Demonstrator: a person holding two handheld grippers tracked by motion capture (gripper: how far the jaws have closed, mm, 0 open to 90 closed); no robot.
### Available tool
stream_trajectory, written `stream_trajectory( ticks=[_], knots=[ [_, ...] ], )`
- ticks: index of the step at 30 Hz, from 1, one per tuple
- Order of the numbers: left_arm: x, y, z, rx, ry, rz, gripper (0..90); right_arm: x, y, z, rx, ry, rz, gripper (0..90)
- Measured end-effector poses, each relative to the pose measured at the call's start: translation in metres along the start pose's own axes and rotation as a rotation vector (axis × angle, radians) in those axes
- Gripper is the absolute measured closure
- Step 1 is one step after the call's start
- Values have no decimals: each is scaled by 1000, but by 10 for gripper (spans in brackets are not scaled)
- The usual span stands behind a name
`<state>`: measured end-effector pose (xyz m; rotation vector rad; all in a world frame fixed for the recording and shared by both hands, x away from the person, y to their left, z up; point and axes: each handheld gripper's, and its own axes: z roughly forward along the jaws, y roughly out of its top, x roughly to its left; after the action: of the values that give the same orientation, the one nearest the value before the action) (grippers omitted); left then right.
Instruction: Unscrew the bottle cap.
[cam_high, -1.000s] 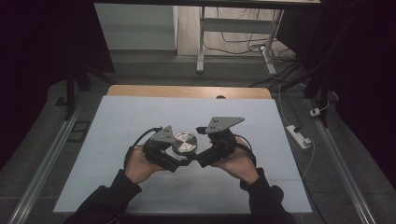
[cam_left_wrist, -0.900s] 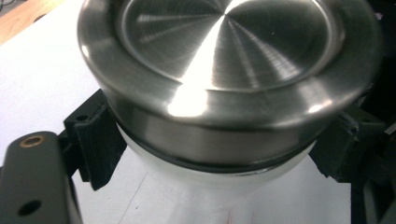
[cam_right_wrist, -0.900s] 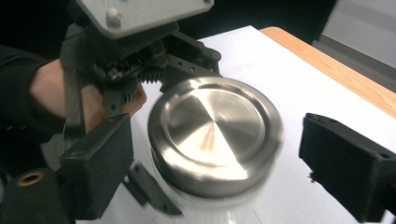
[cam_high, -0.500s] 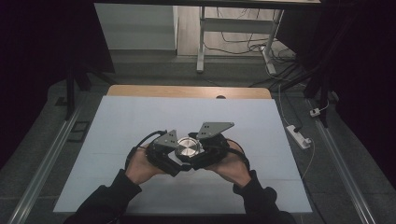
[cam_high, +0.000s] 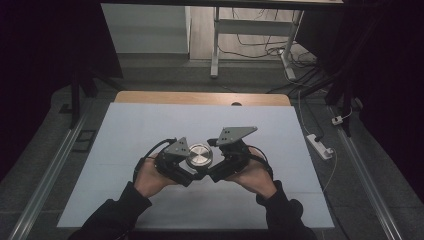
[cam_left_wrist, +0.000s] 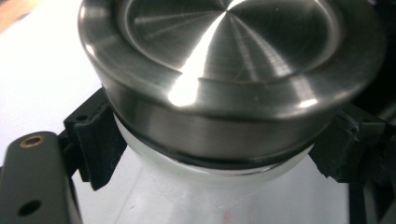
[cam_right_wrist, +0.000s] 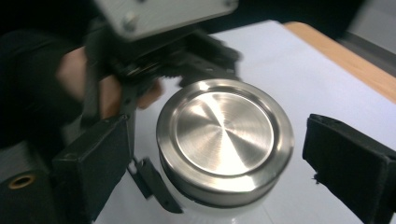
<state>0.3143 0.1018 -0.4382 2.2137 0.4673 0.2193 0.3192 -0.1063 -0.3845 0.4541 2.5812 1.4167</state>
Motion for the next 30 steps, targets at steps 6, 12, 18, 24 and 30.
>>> stream_trajectory(
  ticks=[6, 12, 18, 24, 30],
  knots=[
    [-6, 3, 2, 6, 41, -13, 155, 13, 1, 14, 7, -121, 19, 111],
    [-6, 4, 1, 6, 10, 10, 155, 11, -2, 15, 9, -104, 10, 184],
    [-2, 1, -1, -14, -123, 59, 155, 3, -4, 9, -4, 46, -13, 197],
    [1, -2, -5, -45, -270, 110, 155, -2, -6, 4, -41, 196, -48, 198],
    [2, -4, -3, -27, -280, 135, 155, -2, -6, 3, -56, 236, -65, 198]
  ],
)
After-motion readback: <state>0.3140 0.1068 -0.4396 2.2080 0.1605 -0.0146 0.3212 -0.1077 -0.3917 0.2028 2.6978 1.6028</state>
